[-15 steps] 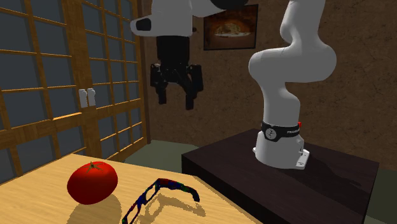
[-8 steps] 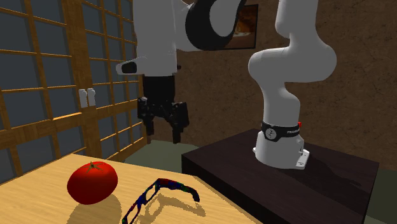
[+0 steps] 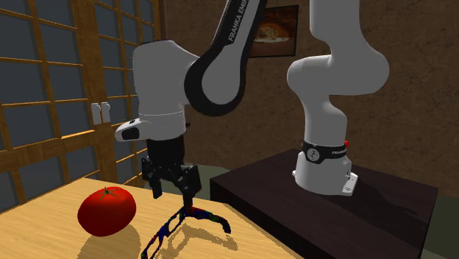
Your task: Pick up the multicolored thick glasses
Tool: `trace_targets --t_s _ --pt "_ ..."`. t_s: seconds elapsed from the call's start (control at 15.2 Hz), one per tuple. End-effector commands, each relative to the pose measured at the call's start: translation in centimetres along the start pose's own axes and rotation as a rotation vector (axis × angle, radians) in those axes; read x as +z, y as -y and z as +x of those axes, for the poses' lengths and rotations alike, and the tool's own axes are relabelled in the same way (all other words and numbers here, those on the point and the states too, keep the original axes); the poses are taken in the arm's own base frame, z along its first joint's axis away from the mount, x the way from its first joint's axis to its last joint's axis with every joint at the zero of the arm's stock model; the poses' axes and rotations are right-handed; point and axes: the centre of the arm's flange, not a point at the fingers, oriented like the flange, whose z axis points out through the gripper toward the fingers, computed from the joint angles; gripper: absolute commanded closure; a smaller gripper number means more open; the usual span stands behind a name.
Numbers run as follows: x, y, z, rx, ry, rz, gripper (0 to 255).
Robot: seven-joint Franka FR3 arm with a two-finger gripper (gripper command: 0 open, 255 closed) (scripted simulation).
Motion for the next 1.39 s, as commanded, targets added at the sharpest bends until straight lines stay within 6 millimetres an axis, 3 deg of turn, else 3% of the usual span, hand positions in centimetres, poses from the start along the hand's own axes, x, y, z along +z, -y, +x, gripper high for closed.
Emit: trace_targets --t_s 0.0,0.46,0.66,0.73,1.32 --pt "2.5 -0.7 0.4 -0.019 -0.001 0.004 0" --pt "6.2 -0.7 0.6 -0.019 -0.001 0.004 0" --pt "6.5 -0.7 0.6 -0.019 -0.001 0.004 0" --pt "6.5 -0.7 0.6 -0.019 -0.001 0.004 255" --pt "6.5 -0.7 0.6 -0.019 -0.001 0.004 255"
